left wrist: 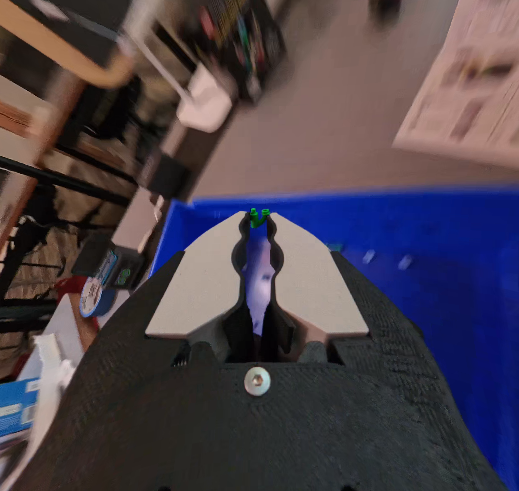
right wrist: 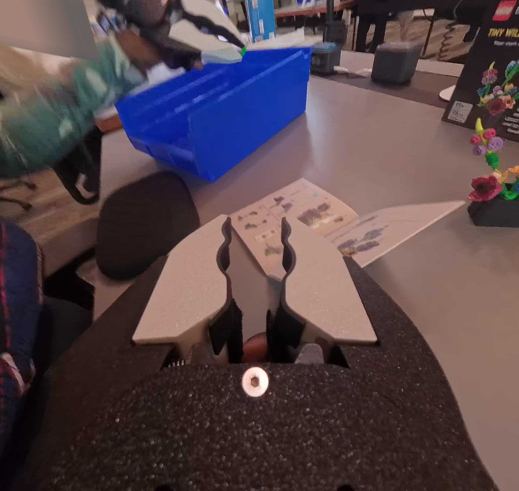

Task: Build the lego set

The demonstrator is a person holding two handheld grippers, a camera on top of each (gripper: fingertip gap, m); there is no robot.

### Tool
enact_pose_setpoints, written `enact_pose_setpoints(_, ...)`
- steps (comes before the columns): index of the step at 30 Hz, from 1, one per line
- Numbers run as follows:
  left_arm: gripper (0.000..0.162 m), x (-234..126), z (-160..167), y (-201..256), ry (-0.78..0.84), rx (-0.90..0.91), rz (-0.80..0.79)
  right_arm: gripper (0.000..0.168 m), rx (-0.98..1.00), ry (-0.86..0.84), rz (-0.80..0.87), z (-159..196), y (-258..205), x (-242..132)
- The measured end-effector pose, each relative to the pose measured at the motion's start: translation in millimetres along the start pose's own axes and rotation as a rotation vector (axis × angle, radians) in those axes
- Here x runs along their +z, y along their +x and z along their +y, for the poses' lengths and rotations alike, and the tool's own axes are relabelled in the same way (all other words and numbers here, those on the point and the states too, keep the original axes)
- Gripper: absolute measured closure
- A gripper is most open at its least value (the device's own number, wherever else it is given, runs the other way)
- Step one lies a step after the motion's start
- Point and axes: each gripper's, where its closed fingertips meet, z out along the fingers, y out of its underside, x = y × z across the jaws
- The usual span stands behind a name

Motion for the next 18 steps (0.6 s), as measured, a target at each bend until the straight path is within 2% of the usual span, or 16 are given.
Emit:
enact_pose_setpoints(3, 0.150, -31.2, -73.4, 43.9, 0.339, -0.149, -0.102, 0.140, 0.084, 0.136, -0.072, -33.6, -15.4, 8.6)
enact_pose_setpoints(6, 0.150, -40.9, -117.2, 92.0, 0.494, -0.171, -0.168, 0.148, 0.103, 0.175, -0.068, -59.5, -25.9, 17.0)
enact_pose_setpoints(12, 0.150, -38.2, -153.1, 144.3, 0.577, -0.130, -0.282, 0.147, -0.106, 0.221, 0.056, -80.6, -46.8, 12.0)
enact_pose_setpoints(18, 0.150, -37.8, -165.9, 170.6, 0.602, 0.003, -0.301, 0.152, 0.061, 0.240, -0.099, -74.8, -62.5, 11.6)
